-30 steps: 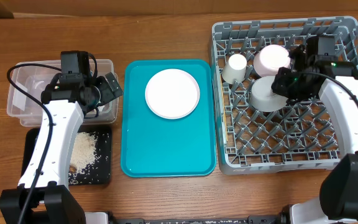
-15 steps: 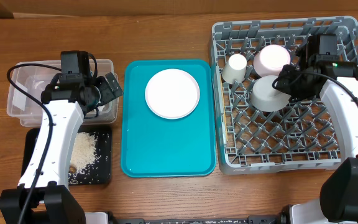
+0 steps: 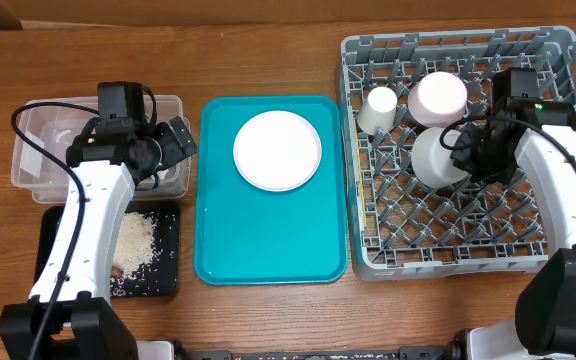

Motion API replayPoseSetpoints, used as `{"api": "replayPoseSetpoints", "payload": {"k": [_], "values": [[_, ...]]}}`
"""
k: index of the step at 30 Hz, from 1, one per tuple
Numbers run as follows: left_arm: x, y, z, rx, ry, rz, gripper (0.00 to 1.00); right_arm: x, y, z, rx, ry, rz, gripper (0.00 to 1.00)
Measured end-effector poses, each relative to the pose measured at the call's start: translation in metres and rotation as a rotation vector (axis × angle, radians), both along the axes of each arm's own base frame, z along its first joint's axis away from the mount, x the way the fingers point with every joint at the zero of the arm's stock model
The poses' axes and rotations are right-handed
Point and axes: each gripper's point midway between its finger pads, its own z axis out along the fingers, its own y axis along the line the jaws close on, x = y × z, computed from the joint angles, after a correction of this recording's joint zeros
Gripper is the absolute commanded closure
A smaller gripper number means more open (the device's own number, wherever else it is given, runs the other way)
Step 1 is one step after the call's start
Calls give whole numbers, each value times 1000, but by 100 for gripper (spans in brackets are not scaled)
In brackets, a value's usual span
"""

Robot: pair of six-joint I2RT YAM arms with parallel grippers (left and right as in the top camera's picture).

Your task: Sort waste into correct bins and load items into the dishwasher

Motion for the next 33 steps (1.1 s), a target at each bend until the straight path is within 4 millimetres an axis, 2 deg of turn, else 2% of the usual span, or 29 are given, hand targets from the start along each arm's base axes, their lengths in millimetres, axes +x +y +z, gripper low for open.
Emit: {"api": "replayPoseSetpoints", "payload": {"k": [6, 12, 26, 33], "values": [[0, 0, 0, 0, 0, 0, 0, 15, 2, 3, 14, -62, -6, 67], [0, 0, 0, 0, 0, 0, 0, 32, 18, 9, 108, -141, 24, 67], [0, 0, 0, 0, 0, 0, 0, 37, 59, 24, 354, -200, 153, 67], [0, 0, 0, 0, 0, 0, 0, 38, 70, 29, 417, -218, 187, 66]]}}
